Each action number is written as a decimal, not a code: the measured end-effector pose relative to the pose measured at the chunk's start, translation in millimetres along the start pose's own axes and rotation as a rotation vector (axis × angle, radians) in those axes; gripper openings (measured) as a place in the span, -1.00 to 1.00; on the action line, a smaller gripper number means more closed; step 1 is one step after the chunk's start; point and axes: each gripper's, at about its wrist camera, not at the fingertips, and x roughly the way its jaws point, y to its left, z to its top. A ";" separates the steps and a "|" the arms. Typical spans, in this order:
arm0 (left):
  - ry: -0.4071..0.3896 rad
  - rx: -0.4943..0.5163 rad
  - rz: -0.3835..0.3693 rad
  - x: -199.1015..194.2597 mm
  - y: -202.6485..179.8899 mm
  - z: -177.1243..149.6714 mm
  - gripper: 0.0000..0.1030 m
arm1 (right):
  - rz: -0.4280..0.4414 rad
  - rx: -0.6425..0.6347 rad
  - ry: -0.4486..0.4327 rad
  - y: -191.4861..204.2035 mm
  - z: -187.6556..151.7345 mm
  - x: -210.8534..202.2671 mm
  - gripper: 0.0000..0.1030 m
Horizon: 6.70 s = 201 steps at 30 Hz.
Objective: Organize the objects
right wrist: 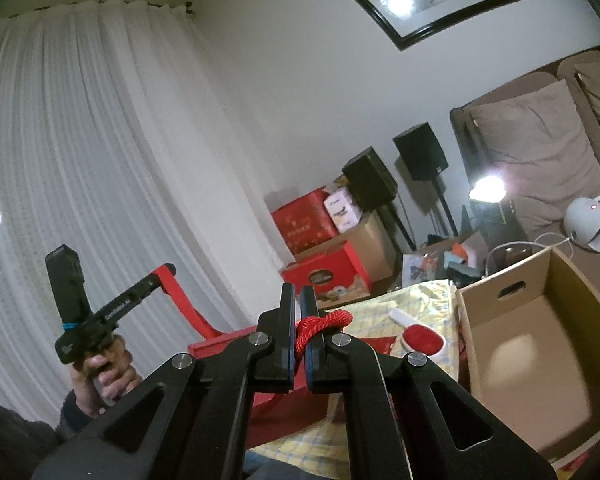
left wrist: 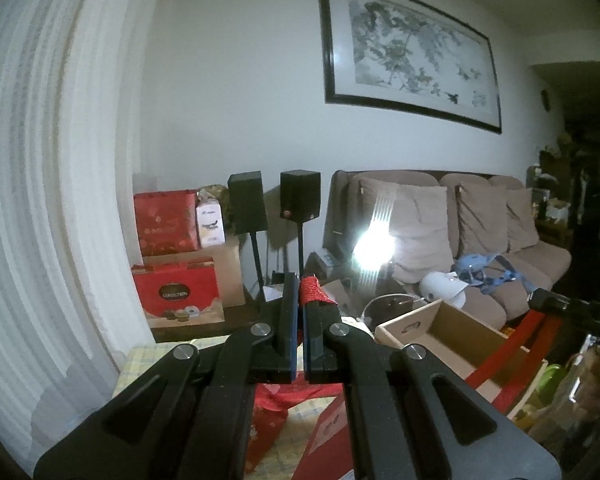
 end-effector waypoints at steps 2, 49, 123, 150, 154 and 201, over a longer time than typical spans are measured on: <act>-0.005 0.004 -0.005 -0.5 -2.7 3.2 -0.97 | 0.000 -0.003 -0.006 -0.1 1.7 -2.8 -0.92; 0.003 0.058 -0.222 15.1 -76.8 35.4 -0.97 | -0.140 -0.044 -0.069 -19.5 20.8 -58.1 -0.92; 0.048 0.082 -0.388 61.5 -166.5 40.8 -0.97 | -0.304 -0.002 -0.182 -49.8 39.3 -115.3 -0.95; -0.025 0.045 -0.465 51.3 -185.5 59.3 -0.97 | -0.346 0.020 -0.255 -59.1 41.6 -140.7 -0.95; -0.036 0.050 -0.468 47.0 -184.5 62.6 -0.97 | -0.338 0.017 -0.249 -56.4 42.1 -139.2 -0.95; 0.006 0.092 -0.557 65.3 -232.5 69.9 -0.97 | -0.387 0.014 -0.330 -45.5 45.6 -176.0 -0.95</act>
